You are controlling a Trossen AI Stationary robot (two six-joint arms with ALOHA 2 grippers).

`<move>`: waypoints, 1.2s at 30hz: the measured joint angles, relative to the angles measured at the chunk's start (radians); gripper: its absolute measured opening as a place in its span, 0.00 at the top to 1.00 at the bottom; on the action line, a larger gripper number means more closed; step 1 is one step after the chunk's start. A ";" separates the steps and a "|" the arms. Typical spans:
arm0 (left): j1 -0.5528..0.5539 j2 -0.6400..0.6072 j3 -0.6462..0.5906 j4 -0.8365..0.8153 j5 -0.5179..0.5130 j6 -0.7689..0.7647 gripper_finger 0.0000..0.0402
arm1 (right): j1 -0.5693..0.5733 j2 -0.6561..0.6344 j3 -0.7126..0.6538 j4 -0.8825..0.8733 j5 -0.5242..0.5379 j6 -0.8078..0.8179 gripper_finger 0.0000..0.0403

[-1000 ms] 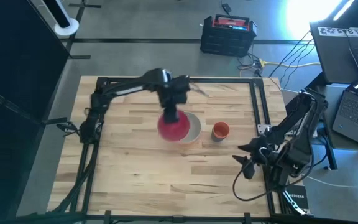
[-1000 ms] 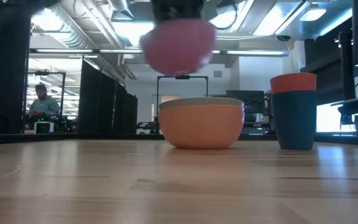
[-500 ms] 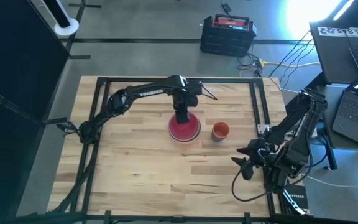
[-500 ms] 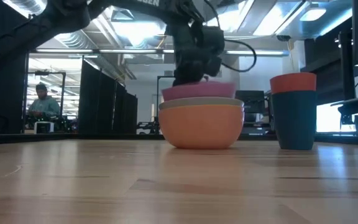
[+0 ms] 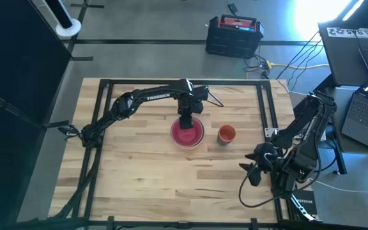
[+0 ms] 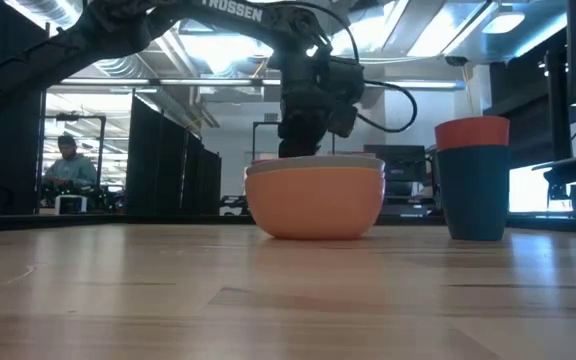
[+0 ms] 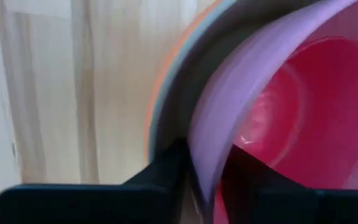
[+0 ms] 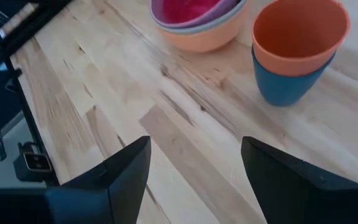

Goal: Nest bowls inside each other
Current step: Stack the stacked bowls into the gray bowl, then return to Home Position

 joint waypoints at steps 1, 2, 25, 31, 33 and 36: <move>0.000 0.000 0.001 -0.002 0.005 0.002 0.75 | 0.000 0.000 0.000 0.000 -0.007 0.000 0.41; 0.000 0.000 0.002 -0.003 0.009 0.004 0.73 | 0.000 0.000 0.000 -0.001 -0.014 -0.001 0.41; -0.187 -0.314 0.031 -0.111 -0.057 -0.090 0.75 | -0.042 -0.001 0.000 0.116 0.116 -0.356 0.44; -0.278 -0.446 0.028 -0.127 -0.133 -0.176 0.90 | -0.099 -0.002 0.000 0.251 0.199 -0.556 0.48; -0.309 -0.490 0.027 -0.132 -0.159 -0.204 0.95 | -0.119 -0.003 0.000 0.297 0.226 -0.623 0.49; -0.378 -0.566 -0.015 -0.126 -0.259 -0.253 0.99 | -0.188 -0.004 0.000 0.444 0.181 -0.800 0.63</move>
